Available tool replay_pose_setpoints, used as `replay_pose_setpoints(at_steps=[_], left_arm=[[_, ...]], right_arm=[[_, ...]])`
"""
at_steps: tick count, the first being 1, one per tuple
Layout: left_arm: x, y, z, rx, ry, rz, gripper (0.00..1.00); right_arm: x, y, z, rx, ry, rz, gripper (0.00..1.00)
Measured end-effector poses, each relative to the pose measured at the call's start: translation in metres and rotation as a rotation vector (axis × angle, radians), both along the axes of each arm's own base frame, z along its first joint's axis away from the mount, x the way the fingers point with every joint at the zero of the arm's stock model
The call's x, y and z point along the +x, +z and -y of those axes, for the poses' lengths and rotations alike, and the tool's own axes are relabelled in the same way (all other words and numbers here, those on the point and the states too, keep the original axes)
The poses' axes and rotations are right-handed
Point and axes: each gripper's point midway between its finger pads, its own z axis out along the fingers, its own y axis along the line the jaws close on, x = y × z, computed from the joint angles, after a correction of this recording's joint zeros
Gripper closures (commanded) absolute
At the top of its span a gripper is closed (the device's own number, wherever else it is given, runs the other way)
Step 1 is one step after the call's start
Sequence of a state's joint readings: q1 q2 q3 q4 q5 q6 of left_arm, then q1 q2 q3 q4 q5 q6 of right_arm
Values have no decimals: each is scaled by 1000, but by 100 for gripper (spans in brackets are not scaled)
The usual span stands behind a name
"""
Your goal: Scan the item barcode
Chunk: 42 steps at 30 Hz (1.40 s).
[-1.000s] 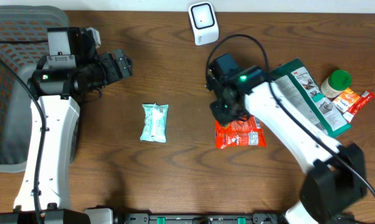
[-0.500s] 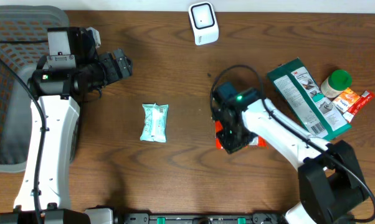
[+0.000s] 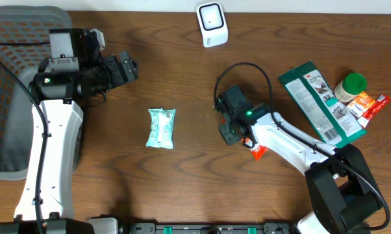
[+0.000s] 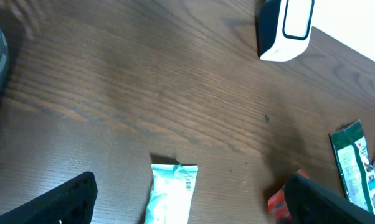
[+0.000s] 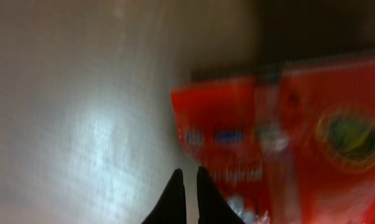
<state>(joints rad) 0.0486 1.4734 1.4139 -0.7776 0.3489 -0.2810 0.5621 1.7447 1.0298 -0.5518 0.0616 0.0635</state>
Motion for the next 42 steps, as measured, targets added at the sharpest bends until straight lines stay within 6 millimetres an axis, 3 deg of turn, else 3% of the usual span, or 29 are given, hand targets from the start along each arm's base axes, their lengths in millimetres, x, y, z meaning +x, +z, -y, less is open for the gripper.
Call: replay_pose_setpoints(at_steps=[3,6,9,14,16,20,25,28,34,39,42], left_arm=[[0,0,0,0,0,0,4],[0,0,0,-1,0,0,4],[0,0,0,0,1,0,4],[0,0,0,0,0,0,4],[0,0,0,0,0,0,4],[0,0,0,0,0,-1,4],[0,0,0,0,0,0,4],[0,0,0,0,0,0,4],[0,0,0,0,0,0,4],[8,6,0,2,0,40,4],[8,7,1,-8,1,43,4]], right_arm=[[11,4,0,7,-36,43,96],[9,10,7,-9,-74,17,86],[16,35,20,-7,-129,21,84],[27,90,72,28,-281,74,89],[24,96,98,17,-351,58,89],[25,84,140,-5,-474,21,87],[14,43,168,-36,-551,-65,87],[3,16,165,-32,-547,-132,88],[-18,-18,150,15,-519,-251,93],[-29,-22,122,132,-428,-327,89],[-30,-21,117,160,-404,-339,90]])
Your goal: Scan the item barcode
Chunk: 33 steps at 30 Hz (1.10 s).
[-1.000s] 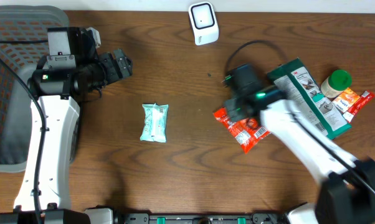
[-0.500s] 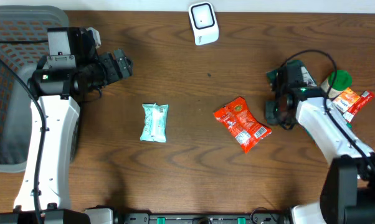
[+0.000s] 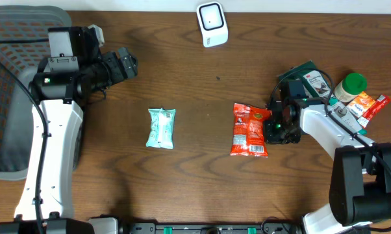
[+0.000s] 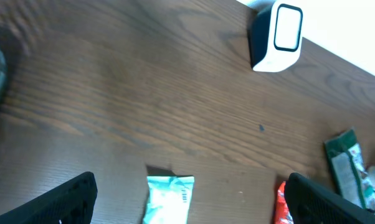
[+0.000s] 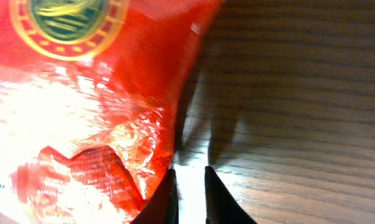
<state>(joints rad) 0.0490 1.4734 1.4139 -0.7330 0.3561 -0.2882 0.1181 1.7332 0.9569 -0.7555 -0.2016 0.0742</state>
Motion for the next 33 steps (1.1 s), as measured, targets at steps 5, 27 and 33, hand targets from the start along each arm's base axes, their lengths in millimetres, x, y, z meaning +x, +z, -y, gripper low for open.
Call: replay_pose_setpoints(at_steps=[5,27,33], left_arm=[[-14,-7,11,-59,-28,-71,4],[-70,-52,223,-92,-592,-137,92],[-76,-115,293,-66,-731,-166,92]], right_arm=[[0,0,-1,7,10,3,92],[43,24,-18,112,0,142,99],[47,28,-24,169,-4,156,99]])
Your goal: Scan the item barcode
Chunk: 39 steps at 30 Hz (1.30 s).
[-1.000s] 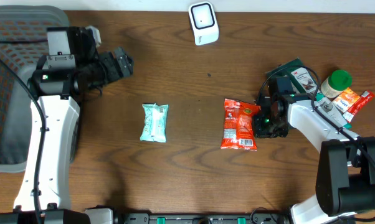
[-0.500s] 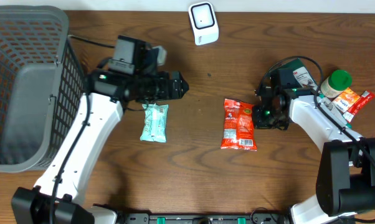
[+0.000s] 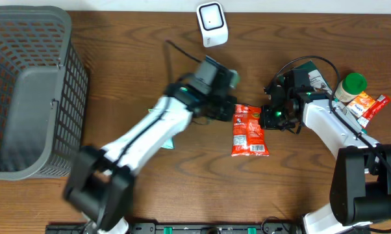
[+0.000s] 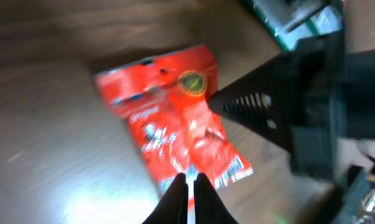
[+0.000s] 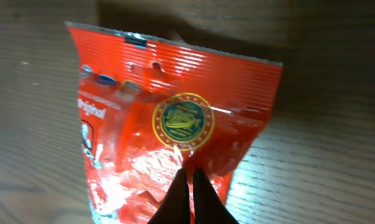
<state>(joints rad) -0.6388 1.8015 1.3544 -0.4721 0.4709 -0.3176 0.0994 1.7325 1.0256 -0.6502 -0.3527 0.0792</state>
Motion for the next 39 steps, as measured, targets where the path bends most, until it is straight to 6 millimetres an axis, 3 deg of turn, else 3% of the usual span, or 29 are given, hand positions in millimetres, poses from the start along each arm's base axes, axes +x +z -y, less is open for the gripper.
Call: replay_pose_setpoints(at_steps=[2,7,16,18,20,24,28,30,33,39], left_arm=[[-1,-25,18,5,-32,-4,92],[6,-49,41,-18,-59,28,92],[13,-87,51,-10,-66,20,90],[13,-89,51,-9,-66,19,90],[14,-89,51,-9,-65,21,89],[15,-89,51,-3,-59,28,89],[17,-90,50,4,-53,34,89],[17,-90,49,4,-53,34,88],[17,-90,49,5,-51,37,88],[20,-88,51,-5,-51,50,87]], right_arm=[[0,1,-1,14,1,1,99],[8,3,-3,23,1,36,99],[13,-14,-1,20,-6,109,99],[14,-16,-1,22,-9,122,98],[13,-16,-2,25,-9,124,90],[0,-4,-9,80,12,89,87],[-10,21,-15,123,28,102,88],[-21,46,-17,141,38,119,90],[-37,60,-18,149,47,101,93],[-48,42,-13,113,43,60,98]])
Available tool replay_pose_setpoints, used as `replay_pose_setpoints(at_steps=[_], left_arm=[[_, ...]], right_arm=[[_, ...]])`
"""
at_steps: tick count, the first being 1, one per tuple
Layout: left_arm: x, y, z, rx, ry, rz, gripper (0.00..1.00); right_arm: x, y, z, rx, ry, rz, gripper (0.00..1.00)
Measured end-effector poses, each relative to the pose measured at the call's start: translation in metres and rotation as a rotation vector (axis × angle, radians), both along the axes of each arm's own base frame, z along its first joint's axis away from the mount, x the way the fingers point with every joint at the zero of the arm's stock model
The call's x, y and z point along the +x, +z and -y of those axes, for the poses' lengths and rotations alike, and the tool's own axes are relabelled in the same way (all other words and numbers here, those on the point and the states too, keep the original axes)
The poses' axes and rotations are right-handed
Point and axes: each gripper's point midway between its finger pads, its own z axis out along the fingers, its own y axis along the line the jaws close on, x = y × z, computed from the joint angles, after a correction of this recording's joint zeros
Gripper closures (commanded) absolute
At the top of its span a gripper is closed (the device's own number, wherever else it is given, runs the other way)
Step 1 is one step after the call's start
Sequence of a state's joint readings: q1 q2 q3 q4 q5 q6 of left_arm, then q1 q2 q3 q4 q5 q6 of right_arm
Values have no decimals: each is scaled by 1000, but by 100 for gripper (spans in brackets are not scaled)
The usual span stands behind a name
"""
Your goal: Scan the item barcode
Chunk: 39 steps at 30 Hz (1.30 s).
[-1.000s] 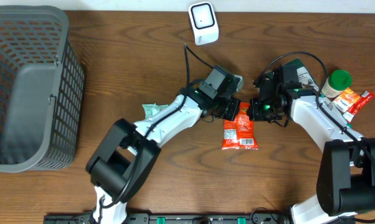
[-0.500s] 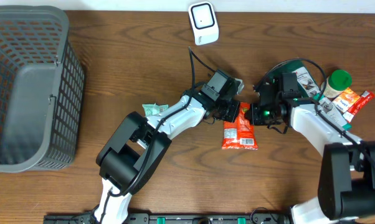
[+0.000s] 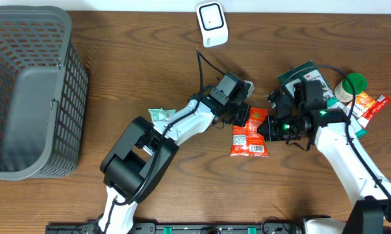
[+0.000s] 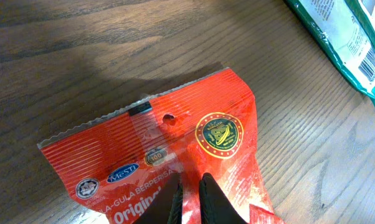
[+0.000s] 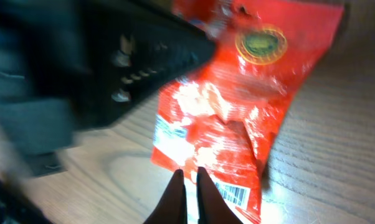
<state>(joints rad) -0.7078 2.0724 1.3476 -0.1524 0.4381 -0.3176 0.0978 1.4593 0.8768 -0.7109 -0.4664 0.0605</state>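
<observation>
A red snack packet (image 3: 249,133) lies flat on the wooden table, print side up (image 4: 175,149). Its barcode (image 5: 234,194) shows at the lower end in the right wrist view. My left gripper (image 3: 242,116) has reached across to the packet's top and is shut, tips (image 4: 190,182) over the packet's middle. At the packet's right side is my right gripper (image 3: 263,129), also shut, its tips (image 5: 189,178) over the lower left edge beside the barcode. The white scanner (image 3: 212,25) stands at the back edge.
A grey mesh basket (image 3: 72,65) fills the left end. A teal packet (image 3: 158,115) lies partly under my left arm. On the right lie a green package (image 3: 306,75), a green-lidded bottle (image 3: 352,83) and small sachets (image 3: 369,104).
My left gripper has come lower and closer over the packet's top half. The right gripper has shifted from the packet's upper right to its right side, with the barcode now in its view.
At first my shut right gripper was at the table's middle with the red packet by it, and the left gripper was open near the basket. Then the packet lay flat with the right gripper at its edge. Then the left arm was across at it, shut. Now both sit over it.
</observation>
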Motion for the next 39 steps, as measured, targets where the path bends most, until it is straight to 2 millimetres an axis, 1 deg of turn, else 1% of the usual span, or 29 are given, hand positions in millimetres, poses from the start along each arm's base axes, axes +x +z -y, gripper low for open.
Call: replay_pose_setpoints(at_steps=[6,8,10,15,17,20,21,22,23,24,26,27,28,30,32,35,37,39], left_arm=[[0,0,0,0,0,0,86],[0,0,0,0,0,0,86],[0,0,0,0,0,0,86],[2,-1,-2,11,10,10,86],[4,-1,-3,17,15,14,84],[7,-2,-6,22,26,17,83],[9,-2,-8,22,33,17,79],[12,-1,-10,23,40,18,77],[17,1,-15,23,53,24,76],[20,3,-19,24,66,24,74],[26,14,-30,27,91,28,69],[27,20,-35,29,101,29,67],[29,28,-41,29,110,31,66],[31,41,-49,29,129,31,66],[28,47,-57,46,138,8,66],[15,40,-63,77,128,-53,67],[7,36,-61,79,110,-84,76],[0,34,-58,76,89,-96,80]], right_arm=[[-24,-43,6,-27,-18,-58,96],[-31,-54,9,-37,-35,-75,96],[-37,-61,11,-48,-51,-91,98],[-40,-67,18,-80,-82,-108,98],[-41,-67,18,-82,-85,-115,98],[-43,-59,17,-81,-87,-153,97],[-38,-50,17,-79,-88,-152,95],[-32,-42,16,-76,-87,-140,93],[-25,-33,15,-75,-84,-127,89],[-15,-21,14,-72,-78,-105,82],[-1,-1,12,-70,-62,-61,65],[3,5,12,-71,-52,-45,59],[7,10,12,-71,-48,-30,56],[9,11,12,-77,-35,-14,48],[12,11,15,-85,-33,-3,41],[19,10,21,-91,-48,19,33],[22,5,28,-91,-63,9,31],[24,-4,31,-80,-68,-14,31]])
